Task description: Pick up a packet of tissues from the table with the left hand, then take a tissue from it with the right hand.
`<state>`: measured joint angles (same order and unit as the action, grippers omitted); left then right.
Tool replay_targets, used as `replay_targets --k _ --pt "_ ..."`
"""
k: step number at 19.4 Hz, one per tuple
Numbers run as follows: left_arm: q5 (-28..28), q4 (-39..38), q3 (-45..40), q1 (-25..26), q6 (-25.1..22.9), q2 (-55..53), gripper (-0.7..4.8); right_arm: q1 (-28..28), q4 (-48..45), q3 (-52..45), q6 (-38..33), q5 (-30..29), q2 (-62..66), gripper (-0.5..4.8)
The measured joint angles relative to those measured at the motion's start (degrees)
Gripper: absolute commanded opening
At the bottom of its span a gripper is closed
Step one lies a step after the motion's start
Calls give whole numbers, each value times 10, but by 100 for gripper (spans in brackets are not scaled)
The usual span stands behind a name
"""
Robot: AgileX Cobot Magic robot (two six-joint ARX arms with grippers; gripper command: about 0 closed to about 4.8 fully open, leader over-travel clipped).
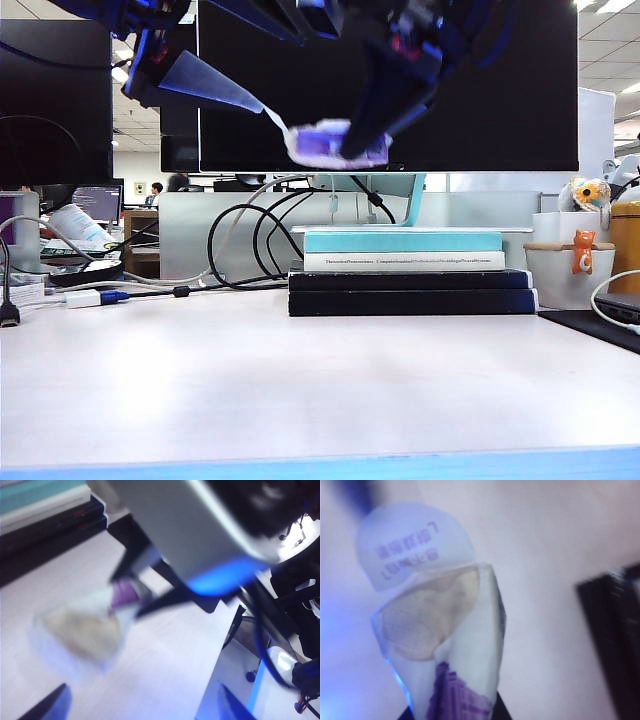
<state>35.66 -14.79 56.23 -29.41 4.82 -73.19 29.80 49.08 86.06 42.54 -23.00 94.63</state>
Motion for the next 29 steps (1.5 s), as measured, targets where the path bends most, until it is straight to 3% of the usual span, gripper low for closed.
replay_targets --k 5,9,15,20,23,29 --pt "-24 5 0 0 56 2 358 0 -12 -2 -3 16 0 -1" --pt "-88 55 0 0 170 2 358 1 -24 -3 -3 16 0 -1" --pt "-105 82 0 -10 277 1 357 1 -51 -4 -3 16 4 -1" --pt "-122 94 0 -59 292 1 357 1 -61 -7 -5 29 43 -1" --pt "-130 73 0 -61 284 1 357 0 -62 -9 -5 53 54 -1" --pt "-148 73 0 -61 277 -2 357 0 -61 -9 -8 35 53 -1"
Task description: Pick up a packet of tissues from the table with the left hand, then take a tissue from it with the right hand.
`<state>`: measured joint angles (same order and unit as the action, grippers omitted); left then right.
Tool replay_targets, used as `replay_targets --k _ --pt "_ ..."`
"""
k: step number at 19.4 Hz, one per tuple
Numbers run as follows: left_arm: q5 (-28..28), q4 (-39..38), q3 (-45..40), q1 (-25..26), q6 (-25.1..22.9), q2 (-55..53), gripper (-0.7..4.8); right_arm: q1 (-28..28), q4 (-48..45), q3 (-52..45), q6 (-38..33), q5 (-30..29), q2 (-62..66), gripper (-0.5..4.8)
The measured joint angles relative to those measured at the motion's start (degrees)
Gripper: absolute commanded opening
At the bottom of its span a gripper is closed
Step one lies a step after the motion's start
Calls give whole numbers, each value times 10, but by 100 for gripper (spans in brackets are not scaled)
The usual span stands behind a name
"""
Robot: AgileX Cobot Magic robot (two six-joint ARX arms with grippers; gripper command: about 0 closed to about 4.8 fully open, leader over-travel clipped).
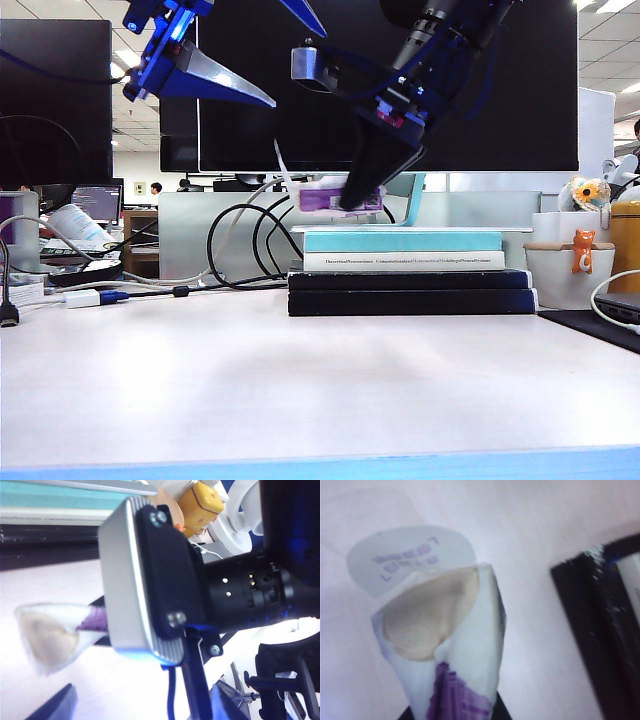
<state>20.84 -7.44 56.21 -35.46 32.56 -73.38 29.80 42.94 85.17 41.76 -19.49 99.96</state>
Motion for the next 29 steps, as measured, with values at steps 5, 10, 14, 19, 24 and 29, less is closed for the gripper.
replay_targets --k 5,10,14,19,24,29 --pt "28 21 0 -9 -6 -2 358 0 2 -1 -2 -7 0 -1" --pt "-25 -9 0 -8 -28 -25 358 0 7 -1 -11 -8 0 -1" --pt "-50 -7 0 -9 -48 -43 358 6 11 -1 -21 -29 0 -1" --pt "-129 -47 0 -10 -88 -45 357 9 11 -1 -23 -23 0 -1" --pt "-146 -53 1 -10 -97 -45 357 9 11 -1 -23 -13 0 -1" --pt "-153 -57 2 -10 -114 -44 357 10 10 -1 -25 -10 0 -1"
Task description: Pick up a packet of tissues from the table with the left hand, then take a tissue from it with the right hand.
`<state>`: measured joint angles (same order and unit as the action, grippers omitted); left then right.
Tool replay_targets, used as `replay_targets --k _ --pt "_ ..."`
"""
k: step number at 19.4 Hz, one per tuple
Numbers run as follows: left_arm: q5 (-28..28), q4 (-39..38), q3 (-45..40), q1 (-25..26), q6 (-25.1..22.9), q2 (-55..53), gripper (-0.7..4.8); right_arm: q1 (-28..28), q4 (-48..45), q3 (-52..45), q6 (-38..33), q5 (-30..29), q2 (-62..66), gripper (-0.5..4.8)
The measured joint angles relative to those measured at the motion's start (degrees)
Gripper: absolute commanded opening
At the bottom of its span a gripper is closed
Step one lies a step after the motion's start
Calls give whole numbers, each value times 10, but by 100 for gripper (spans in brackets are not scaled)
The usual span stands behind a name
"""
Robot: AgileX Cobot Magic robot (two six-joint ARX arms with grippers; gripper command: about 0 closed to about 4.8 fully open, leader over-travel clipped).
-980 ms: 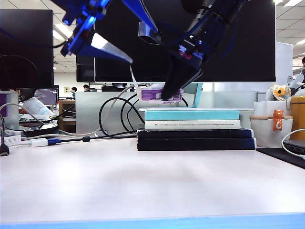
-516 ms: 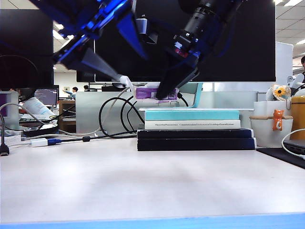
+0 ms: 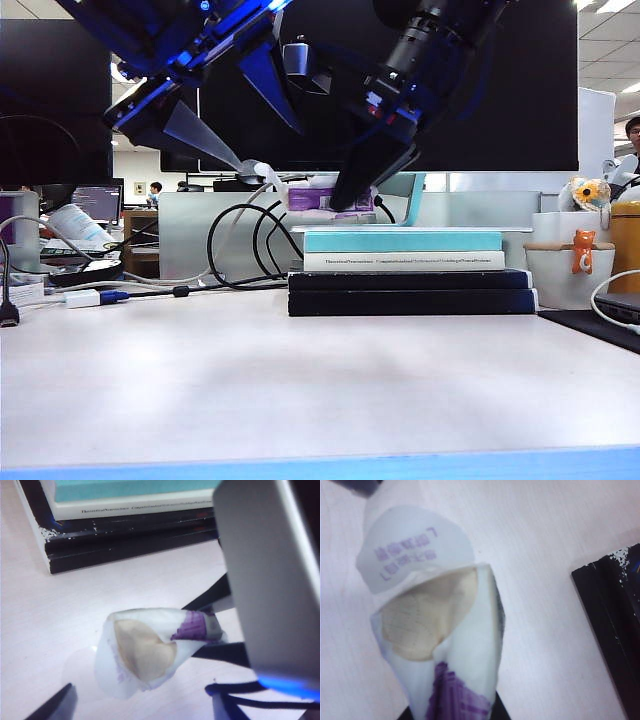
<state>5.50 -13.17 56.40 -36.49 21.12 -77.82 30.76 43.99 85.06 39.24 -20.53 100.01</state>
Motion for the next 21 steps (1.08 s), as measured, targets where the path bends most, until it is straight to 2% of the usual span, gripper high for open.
replay_targets --k 5,7,10,12,18,20,21 --pt "-3 -60 -1 -3 -85 10 358 0 -8 0 0 8 -1 -1" --pt "32 -66 -3 0 -117 13 358 -1 -17 0 0 13 -1 -1" --pt "70 -31 -2 -8 -174 21 357 0 -18 0 0 13 -1 -1" --pt "57 -17 -2 -18 -201 20 340 0 -20 0 0 13 -1 -1" --pt "14 21 -2 -23 -246 16 334 0 -20 0 -2 13 -1 -1" --pt "13 21 -2 -23 -278 15 283 0 -21 0 -4 3 -1 -1" --pt "13 23 -2 -23 -288 11 278 0 -21 0 -8 -3 -1 -1"
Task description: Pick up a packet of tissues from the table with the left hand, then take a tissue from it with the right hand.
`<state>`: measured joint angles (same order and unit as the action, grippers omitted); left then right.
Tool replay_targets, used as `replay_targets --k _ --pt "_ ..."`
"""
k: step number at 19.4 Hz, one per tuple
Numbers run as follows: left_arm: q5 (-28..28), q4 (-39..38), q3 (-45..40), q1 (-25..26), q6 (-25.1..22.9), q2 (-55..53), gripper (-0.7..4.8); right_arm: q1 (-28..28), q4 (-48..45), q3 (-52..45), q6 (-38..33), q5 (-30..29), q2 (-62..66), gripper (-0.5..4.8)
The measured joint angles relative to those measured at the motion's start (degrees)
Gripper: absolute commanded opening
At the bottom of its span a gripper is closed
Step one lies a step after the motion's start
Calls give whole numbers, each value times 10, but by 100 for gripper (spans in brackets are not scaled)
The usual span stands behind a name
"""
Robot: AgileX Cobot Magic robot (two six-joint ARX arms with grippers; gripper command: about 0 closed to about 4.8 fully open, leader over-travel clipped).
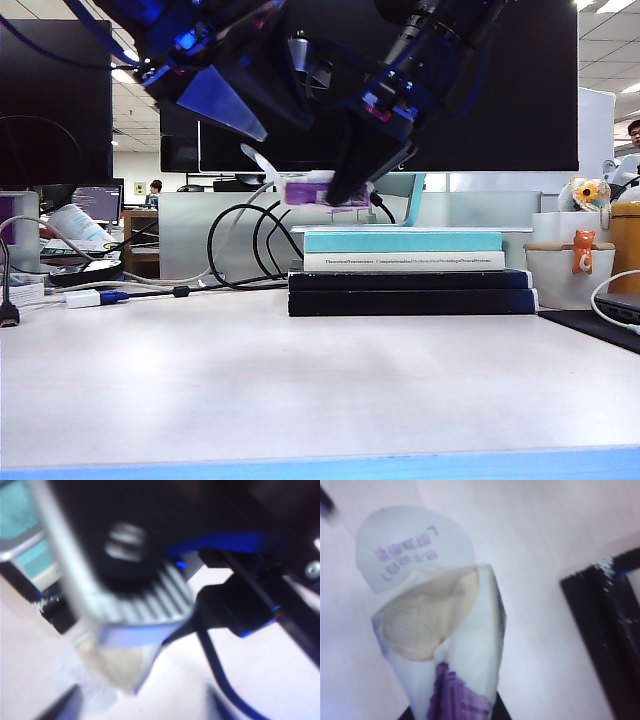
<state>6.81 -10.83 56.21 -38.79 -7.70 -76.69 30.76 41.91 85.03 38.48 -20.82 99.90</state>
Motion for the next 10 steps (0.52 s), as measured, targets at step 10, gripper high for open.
replay_targets --k 10 --pt "-74 34 0 -2 -5 -30 277 4 -12 0 -5 5 0 -1"
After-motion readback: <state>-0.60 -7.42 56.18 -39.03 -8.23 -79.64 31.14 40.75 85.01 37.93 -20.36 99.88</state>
